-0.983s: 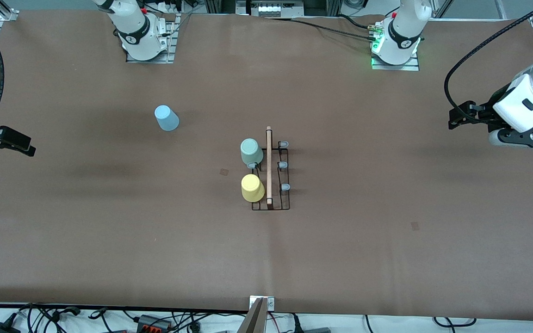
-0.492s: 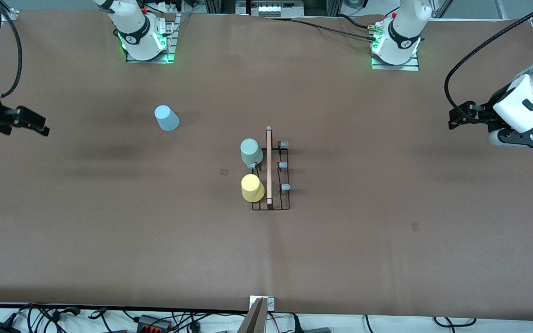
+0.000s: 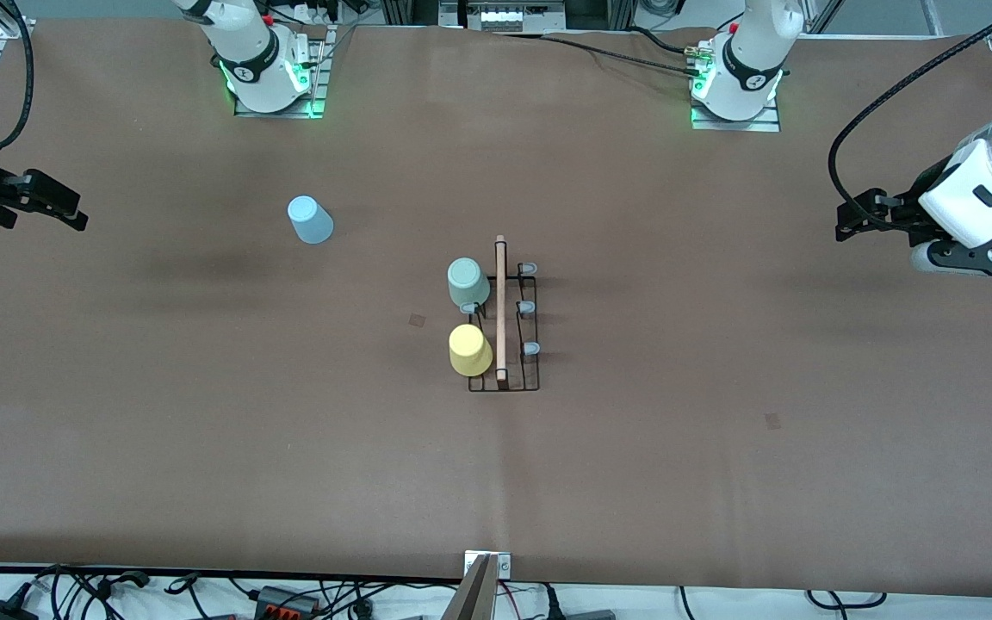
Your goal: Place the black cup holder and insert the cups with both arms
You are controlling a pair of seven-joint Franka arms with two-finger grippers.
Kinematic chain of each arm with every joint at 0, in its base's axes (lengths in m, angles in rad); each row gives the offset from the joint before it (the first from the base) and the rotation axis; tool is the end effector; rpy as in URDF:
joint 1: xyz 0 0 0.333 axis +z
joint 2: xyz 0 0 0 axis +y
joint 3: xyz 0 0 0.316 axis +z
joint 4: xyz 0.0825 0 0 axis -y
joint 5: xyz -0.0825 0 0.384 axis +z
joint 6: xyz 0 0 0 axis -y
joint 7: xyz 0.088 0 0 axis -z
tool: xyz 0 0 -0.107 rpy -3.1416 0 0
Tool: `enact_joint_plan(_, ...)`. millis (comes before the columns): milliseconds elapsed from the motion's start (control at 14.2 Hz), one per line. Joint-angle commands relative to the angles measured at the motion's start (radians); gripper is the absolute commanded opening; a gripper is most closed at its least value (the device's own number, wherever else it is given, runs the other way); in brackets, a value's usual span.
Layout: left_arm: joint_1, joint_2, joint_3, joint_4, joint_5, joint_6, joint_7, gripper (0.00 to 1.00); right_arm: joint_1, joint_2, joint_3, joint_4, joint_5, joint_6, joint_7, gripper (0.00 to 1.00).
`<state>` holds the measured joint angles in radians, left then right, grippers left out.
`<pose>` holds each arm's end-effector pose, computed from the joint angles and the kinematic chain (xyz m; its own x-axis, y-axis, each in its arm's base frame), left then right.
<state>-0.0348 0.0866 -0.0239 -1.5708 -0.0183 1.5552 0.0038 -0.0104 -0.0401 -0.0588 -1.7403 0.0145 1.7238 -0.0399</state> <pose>0.5748 -0.0352 0.5743 0.9928 -0.0626 -0.1019 -0.0608 -0.9979 0.0207 0.5505 -0.0374 0.5794 0.9992 -0.0315 0.0242 -0.0311 -0.9994 -0.0158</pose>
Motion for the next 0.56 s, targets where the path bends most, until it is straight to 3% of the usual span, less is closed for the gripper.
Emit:
enact_joint_plan(0, 0.004, 0.002, 0.005, 0.009, -0.018, -0.014, 0.021, 1.00, -0.013, -0.021, 0.014, -0.015, -0.019, -0.009, 0.002, 1.00)
enact_joint_plan(492, 0.004, 0.002, 0.005, 0.009, -0.019, -0.014, 0.021, 1.00, -0.013, -0.029, 0.013, -0.015, -0.018, -0.030, -0.011, 1.00)
